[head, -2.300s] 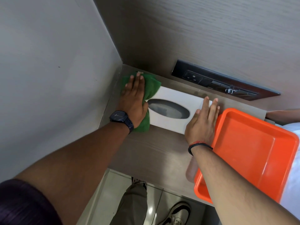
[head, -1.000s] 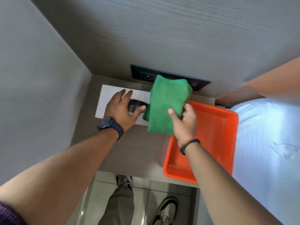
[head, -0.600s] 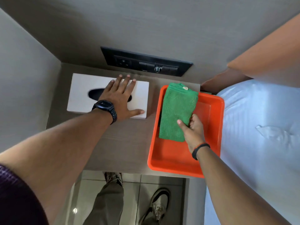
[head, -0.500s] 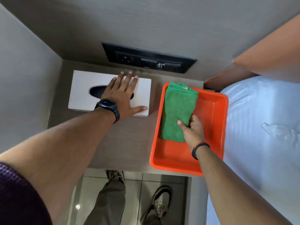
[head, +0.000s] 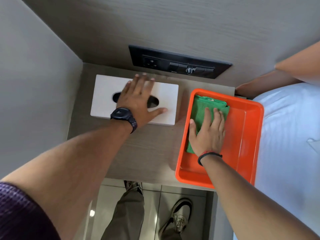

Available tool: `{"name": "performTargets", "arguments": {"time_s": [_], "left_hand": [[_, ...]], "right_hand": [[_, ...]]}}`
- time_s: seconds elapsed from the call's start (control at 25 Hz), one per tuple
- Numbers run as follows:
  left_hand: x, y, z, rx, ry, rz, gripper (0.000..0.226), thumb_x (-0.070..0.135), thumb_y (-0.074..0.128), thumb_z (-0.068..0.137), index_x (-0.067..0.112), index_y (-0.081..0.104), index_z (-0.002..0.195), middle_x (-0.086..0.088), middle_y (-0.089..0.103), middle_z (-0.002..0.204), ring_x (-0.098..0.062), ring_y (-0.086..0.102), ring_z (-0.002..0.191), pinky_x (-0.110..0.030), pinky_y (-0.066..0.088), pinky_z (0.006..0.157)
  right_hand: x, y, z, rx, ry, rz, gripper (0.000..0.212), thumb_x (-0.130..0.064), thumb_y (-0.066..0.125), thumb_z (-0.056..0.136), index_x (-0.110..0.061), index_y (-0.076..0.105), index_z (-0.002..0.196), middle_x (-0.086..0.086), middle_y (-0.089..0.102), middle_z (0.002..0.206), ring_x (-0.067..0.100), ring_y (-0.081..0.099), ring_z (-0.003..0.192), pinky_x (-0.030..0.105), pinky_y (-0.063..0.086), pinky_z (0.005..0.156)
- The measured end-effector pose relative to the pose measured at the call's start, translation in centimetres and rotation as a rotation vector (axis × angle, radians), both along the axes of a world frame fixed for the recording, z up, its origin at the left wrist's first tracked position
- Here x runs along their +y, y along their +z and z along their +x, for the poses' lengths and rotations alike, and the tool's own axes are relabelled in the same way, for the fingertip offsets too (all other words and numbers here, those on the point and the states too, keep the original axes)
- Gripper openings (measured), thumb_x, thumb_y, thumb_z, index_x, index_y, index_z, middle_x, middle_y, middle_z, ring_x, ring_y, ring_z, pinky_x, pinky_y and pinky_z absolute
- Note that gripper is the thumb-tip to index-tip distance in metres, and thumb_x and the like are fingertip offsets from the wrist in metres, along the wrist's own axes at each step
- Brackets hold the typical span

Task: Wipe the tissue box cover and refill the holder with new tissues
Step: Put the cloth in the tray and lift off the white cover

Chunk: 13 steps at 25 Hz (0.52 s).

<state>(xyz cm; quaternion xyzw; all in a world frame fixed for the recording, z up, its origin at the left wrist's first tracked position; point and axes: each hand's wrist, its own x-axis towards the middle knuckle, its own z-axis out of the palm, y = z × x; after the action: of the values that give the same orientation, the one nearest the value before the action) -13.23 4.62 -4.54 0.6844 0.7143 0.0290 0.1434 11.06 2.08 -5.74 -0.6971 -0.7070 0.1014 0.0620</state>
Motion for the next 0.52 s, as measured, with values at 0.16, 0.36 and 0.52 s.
{"name": "performTargets", "arguments": {"time_s": [0.16,0.36,0.52], "left_hand": [[-1.2,1.2,-5.7,-0.127,0.596,0.161,0.091,0.078,0.049,0.071,0.013,0.039,0.135,-0.019,0.04,0.142,-0.038,0.035,0.129,-0.054,0.034,0.102],[-2.2,1.2,-9.8,-0.555,0.909,-0.1,0.057,0.062,0.072,0.066,0.018,0.06,0.1,-0.005,0.066,0.109,-0.015,0.058,0.078,-0.025,0.044,0.06],[-2.3,1.5,-9.7,-0.604,0.867,-0.151,0.055,0.049,0.08,0.065,0.017,0.064,0.107,0.003,0.062,0.098,-0.013,0.054,0.077,-0.025,0.043,0.062]], "right_hand": [[1.7,2.9,-5.9,0.452,-0.059,0.077,0.045,-0.034,0.061,0.087,-0.005,0.055,0.121,0.017,0.061,0.111,0.035,0.059,0.098,0.043,0.051,0.08],[5.3,2.5,-11.3,0.503,-0.358,-0.352,0.06,-0.053,0.072,0.072,-0.014,0.055,0.114,0.008,0.069,0.11,0.03,0.065,0.099,0.034,0.051,0.078],[5.8,2.3,-11.6,0.495,-0.488,-0.423,0.058,-0.056,0.079,0.059,-0.016,0.062,0.097,0.004,0.071,0.095,0.027,0.066,0.086,0.029,0.046,0.065]]}}
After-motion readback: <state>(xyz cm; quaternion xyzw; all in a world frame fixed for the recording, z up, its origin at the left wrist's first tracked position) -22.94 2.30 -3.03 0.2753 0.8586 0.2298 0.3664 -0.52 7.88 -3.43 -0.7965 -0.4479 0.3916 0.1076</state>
